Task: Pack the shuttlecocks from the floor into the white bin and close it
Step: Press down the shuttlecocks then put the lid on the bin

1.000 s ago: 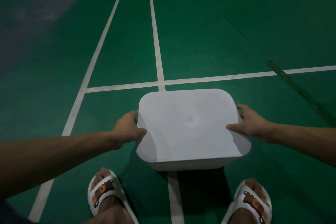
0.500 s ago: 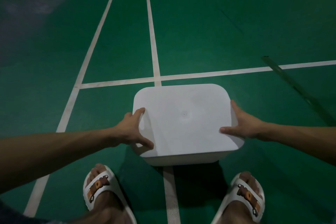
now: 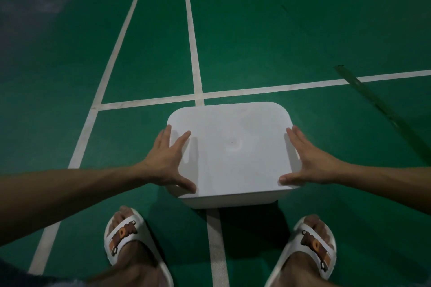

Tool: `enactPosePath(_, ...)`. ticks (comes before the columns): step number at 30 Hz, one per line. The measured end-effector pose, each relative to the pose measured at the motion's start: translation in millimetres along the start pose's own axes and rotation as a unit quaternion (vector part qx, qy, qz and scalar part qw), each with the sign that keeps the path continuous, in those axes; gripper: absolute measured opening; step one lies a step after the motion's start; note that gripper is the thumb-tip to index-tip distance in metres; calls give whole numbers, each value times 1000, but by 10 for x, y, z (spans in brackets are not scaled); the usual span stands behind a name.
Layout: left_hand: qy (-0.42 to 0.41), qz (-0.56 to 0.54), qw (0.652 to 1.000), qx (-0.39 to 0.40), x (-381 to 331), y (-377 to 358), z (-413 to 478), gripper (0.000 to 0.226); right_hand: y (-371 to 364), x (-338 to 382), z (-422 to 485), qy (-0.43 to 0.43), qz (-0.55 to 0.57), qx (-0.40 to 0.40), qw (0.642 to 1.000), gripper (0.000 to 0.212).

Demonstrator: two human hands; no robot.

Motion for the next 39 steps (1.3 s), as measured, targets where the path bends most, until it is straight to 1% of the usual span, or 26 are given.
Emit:
enactPosePath(3, -25, 41, 998, 36, -20, 32, 67, 148, 4, -23, 55, -11, -31, 14, 999, 142)
enactPosePath(6, -24, 63, 996, 54, -57, 79, 81, 146, 39, 1, 64, -27, -56, 30, 998, 141)
enactPosePath(8, -27, 87, 994, 58, -74, 110, 75, 146, 96, 56, 70, -39, -68, 22, 997, 143)
enactPosePath(9, -32, 96, 993, 54, -80, 129, 84, 146, 135, 85, 102, -43, -72, 5, 996, 143)
enactPosePath(13, -80, 111, 990, -23, -136, 171, 244, 153, 259, 235, 360, -52, -52, -82, 994, 135)
enactPosePath(15, -69, 88, 993, -47, -177, 127, 376, 151, 245, 322, 497, -48, -63, -103, 991, 131)
enactPosePath(17, -50, 69, 994, -68, -202, 57, 490, 144, 161, 376, 599, -42, -77, -107, 990, 128)
enactPosePath(20, -46, 88, 991, -89, -189, -56, 573, 129, 13, 371, 668, -30, -124, -108, 986, 122)
enactPosePath(24, -34, 117, 986, -115, -206, -140, 517, 113, -95, 332, 679, -41, -166, -141, 975, 115)
enactPosePath(28, -26, 128, 985, -113, -224, -179, 516, 109, -97, 354, 675, -46, -179, -135, 974, 113)
enactPosePath(31, -26, 114, 986, -117, -219, -155, 506, 109, -81, 360, 657, -49, -174, -133, 974, 113)
enactPosePath(34, -24, 101, 988, -116, -169, -188, 369, 110, -135, 413, 552, -47, -168, -144, 974, 107)
enactPosePath(37, -37, 118, 988, -96, -128, -287, 139, 107, -315, 574, 351, -5, -171, -115, 978, 104)
enactPosePath(39, -32, 117, 988, -97, -148, -322, 56, 107, -423, 632, 286, 0, -190, -94, 977, 105)
Point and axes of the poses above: each hand's wrist, its own z-axis towards the middle knuckle, its own y-axis out of the back of the hand, x = y × z, the point moved 2 cm from there along z, towards the middle knuckle, and after that the axes turned 4 degrees about z, right-handed, at the moved point
